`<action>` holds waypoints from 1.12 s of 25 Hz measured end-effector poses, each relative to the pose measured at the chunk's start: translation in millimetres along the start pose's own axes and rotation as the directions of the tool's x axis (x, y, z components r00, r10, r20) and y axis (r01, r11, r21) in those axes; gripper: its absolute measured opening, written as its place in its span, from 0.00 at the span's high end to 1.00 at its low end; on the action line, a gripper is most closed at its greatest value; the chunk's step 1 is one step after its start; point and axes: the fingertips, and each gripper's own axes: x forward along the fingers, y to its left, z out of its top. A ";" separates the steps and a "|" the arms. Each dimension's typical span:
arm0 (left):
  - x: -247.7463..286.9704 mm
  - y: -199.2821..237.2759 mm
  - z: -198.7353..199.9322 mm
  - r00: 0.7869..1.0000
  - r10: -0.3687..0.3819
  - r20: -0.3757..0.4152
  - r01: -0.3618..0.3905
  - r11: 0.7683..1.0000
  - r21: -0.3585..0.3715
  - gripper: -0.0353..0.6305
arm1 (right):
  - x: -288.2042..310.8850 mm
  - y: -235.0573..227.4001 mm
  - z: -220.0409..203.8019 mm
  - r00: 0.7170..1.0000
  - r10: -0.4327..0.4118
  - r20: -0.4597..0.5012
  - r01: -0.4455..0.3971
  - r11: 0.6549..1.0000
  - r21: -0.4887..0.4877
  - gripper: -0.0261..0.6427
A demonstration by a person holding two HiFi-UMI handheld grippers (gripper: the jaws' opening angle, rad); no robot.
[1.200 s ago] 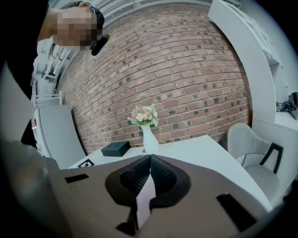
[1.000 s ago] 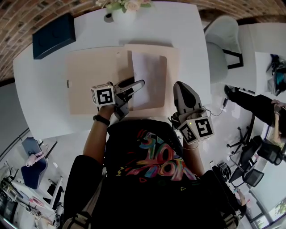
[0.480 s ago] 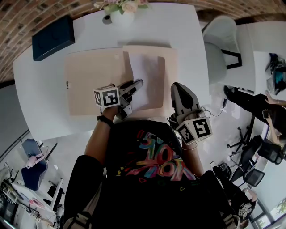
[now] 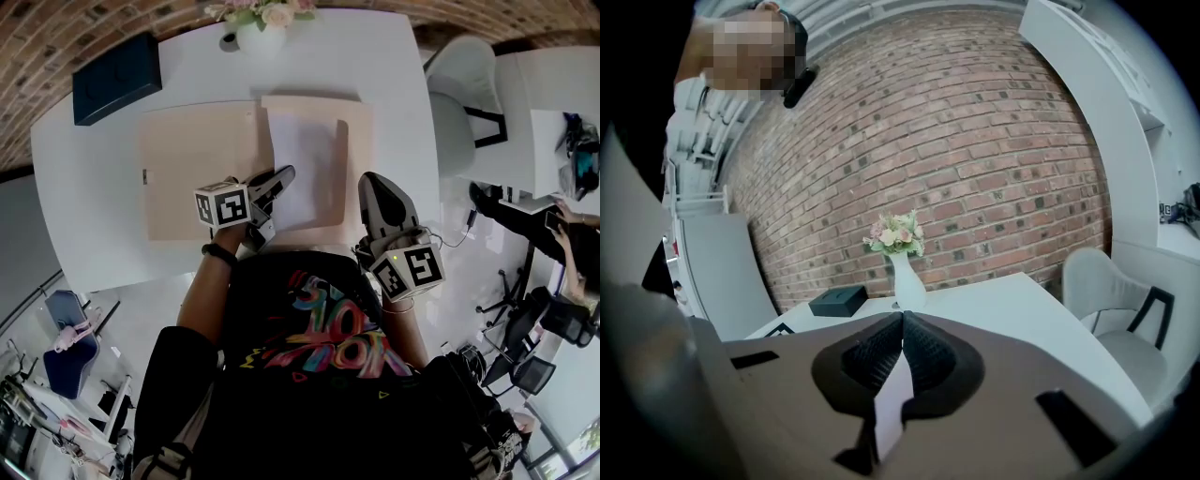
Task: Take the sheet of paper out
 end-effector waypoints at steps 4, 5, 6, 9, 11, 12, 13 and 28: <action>-11.7 -0.3 3.3 1.000 0.009 0.009 -0.009 1.000 0.025 0.91 | 3.8 4.9 1.2 1.000 0.006 -0.004 -0.006 1.000 -0.006 0.93; -15.7 -0.1 4.3 1.000 0.011 0.013 -0.012 1.000 0.029 0.91 | 4.8 6.9 1.7 1.000 0.011 -0.003 -0.011 1.000 -0.009 0.93; -19.9 0.6 4.7 1.000 0.014 0.016 -0.014 0.999 0.030 0.91 | 5.7 9.1 2.7 1.000 0.017 0.000 -0.017 1.000 -0.013 0.93; -33.0 3.1 6.9 0.999 0.025 0.037 -0.026 0.999 0.023 0.91 | 7.8 15.4 6.9 1.000 0.030 0.006 -0.030 0.999 -0.019 0.93; -41.9 4.7 10.8 0.997 0.038 0.061 -0.040 0.999 0.020 0.91 | 9.5 19.2 8.9 0.999 0.040 0.007 -0.040 0.999 -0.023 0.93; -46.5 5.8 12.8 0.996 0.046 0.073 -0.048 0.999 0.019 0.91 | 10.7 21.1 9.8 0.999 0.046 0.008 -0.045 0.999 -0.025 0.93; -51.0 7.1 14.8 0.995 0.055 0.086 -0.057 0.998 0.018 0.91 | 11.9 23.1 10.6 0.999 0.052 0.009 -0.052 0.998 -0.028 0.93; -115.9 2.7 31.5 0.953 0.122 0.279 -0.134 0.991 0.023 0.91 | 31.0 61.6 15.6 0.982 0.187 -0.012 -0.187 0.979 -0.076 0.93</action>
